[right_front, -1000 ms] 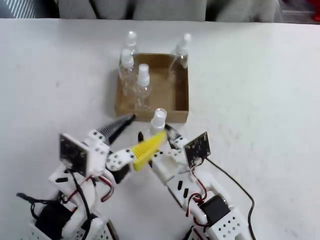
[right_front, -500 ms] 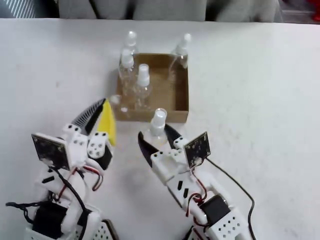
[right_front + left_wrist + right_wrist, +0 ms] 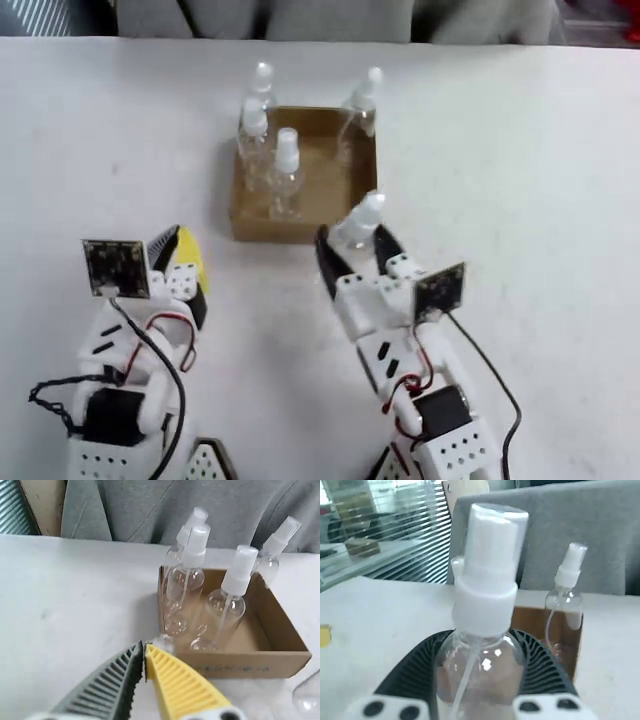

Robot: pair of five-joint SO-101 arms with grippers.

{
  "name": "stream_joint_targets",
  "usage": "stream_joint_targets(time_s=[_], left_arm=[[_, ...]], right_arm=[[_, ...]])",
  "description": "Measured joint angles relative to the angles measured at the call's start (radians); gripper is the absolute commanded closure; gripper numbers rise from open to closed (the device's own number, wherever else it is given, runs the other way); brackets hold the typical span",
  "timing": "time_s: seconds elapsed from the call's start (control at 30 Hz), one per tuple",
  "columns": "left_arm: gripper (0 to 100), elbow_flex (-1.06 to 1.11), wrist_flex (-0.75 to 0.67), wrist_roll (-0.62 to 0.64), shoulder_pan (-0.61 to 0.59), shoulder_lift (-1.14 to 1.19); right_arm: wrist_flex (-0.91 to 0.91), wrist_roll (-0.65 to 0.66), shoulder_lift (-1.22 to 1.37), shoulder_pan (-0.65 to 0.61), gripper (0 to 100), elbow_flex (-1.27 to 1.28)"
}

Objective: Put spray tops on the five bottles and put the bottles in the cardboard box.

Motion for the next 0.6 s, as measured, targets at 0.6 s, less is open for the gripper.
stream_joint_targets(time_s=[0.6], left_arm=[[98, 0.222, 0.000, -0.074, -0.006, -0.120]], right_arm=[[-0.273, 0.043, 0.006, 0.034, 98.2, -0.025]])
